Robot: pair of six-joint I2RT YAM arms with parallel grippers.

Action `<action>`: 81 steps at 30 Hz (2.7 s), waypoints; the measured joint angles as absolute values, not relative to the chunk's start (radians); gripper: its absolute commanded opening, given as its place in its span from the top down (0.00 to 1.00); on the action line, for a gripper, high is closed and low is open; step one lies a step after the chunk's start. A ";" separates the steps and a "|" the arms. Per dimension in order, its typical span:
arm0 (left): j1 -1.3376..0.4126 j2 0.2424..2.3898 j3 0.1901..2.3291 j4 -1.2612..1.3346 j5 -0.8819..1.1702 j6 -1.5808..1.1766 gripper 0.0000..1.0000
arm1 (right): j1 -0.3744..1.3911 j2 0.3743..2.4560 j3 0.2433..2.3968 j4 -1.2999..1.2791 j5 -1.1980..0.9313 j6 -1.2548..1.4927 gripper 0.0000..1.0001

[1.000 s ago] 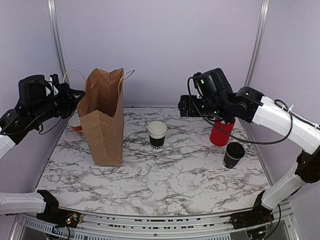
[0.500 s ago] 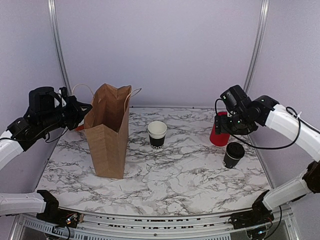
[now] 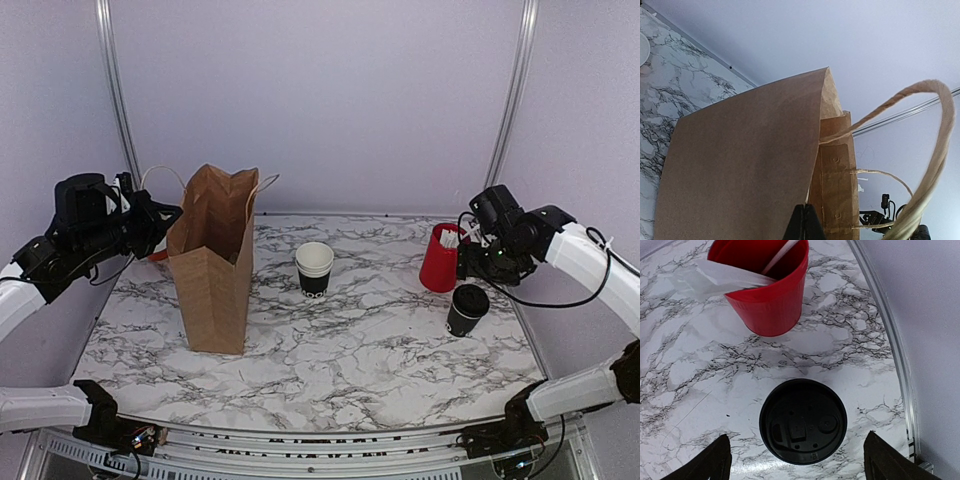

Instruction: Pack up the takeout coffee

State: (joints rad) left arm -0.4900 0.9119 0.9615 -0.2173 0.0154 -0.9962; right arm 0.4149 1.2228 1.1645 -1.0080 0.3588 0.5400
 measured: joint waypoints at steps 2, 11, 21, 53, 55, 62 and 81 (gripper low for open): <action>-0.490 0.911 0.962 -0.213 0.015 -0.995 1.00 | 0.395 1.222 1.145 -1.007 0.355 0.531 0.11; -0.490 0.910 0.962 -0.206 0.019 -0.989 1.00 | 0.336 1.227 1.061 -0.973 0.308 0.481 0.11; -0.490 0.910 0.958 -0.201 0.027 -0.987 1.00 | 0.271 1.234 0.996 -0.894 0.215 0.417 0.13; -0.490 0.934 0.952 -0.175 0.045 -0.988 1.00 | 0.271 1.236 0.999 -0.876 0.179 0.421 0.17; -0.490 0.934 0.952 -0.175 0.045 -0.988 1.00 | 0.271 1.235 0.991 -0.875 0.174 0.426 0.17; -0.490 0.936 0.952 -0.175 0.046 -0.988 1.00 | 0.271 1.220 0.965 -0.875 0.160 0.443 0.18; -0.490 0.944 0.952 -0.160 0.053 -0.987 1.00 | 0.272 1.206 0.945 -0.884 0.144 0.471 0.23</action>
State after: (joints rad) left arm -0.4896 0.9440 0.9524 -0.1604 0.0532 -0.9874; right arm 0.2722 1.2057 0.9451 -0.8845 0.1440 0.4713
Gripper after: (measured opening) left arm 0.013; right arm 0.768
